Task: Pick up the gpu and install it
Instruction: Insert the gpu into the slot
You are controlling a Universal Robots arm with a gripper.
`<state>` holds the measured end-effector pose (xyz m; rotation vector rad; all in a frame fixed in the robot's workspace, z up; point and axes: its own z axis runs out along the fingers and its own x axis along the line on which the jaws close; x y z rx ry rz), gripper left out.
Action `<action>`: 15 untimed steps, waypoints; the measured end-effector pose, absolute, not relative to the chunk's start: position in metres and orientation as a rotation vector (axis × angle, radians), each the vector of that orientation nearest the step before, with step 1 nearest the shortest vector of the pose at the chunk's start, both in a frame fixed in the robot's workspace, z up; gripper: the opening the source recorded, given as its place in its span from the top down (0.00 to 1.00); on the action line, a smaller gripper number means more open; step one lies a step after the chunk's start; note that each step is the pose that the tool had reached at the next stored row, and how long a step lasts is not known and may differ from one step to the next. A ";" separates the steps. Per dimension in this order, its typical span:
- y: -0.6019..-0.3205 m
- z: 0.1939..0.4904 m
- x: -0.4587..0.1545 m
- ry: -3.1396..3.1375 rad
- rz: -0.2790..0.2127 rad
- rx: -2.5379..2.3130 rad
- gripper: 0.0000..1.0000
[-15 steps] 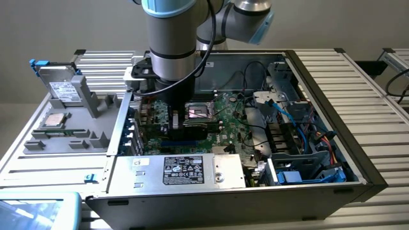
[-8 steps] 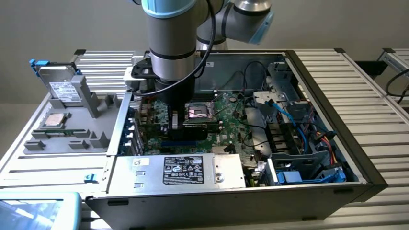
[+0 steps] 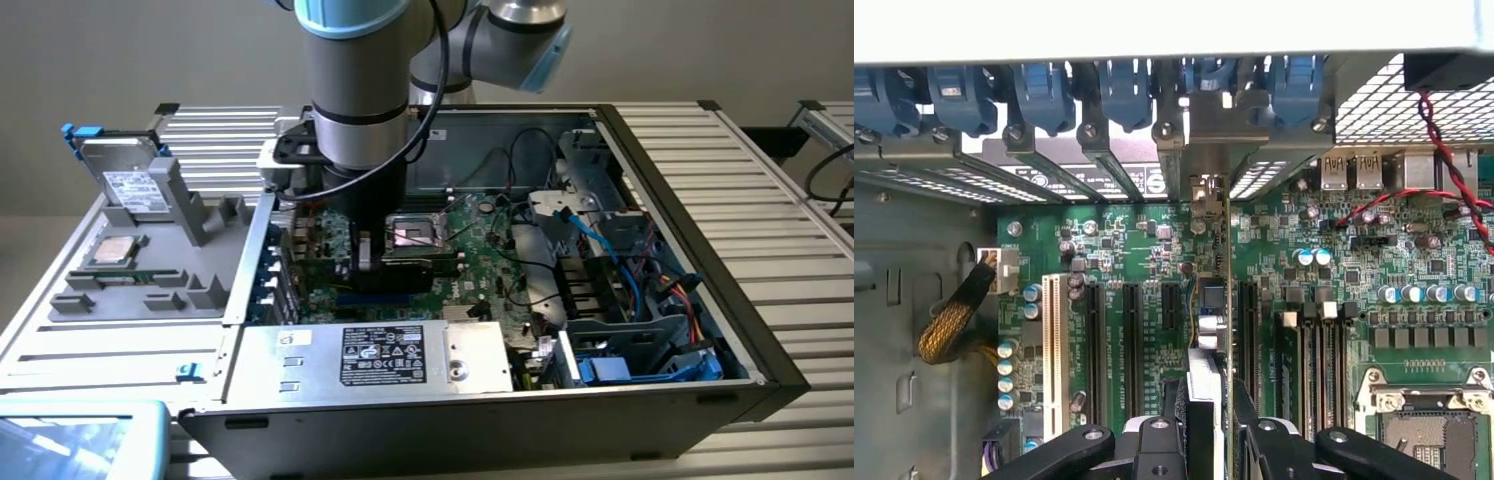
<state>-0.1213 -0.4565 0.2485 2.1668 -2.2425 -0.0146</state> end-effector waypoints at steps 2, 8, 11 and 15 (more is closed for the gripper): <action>-0.456 0.248 -0.121 -2.242 -0.014 2.167 0.72; -0.456 0.246 -0.122 -2.242 -0.013 2.166 0.72; -0.456 0.245 -0.122 -2.242 -0.013 2.166 0.72; -0.456 0.245 -0.122 -2.242 -0.013 2.166 0.72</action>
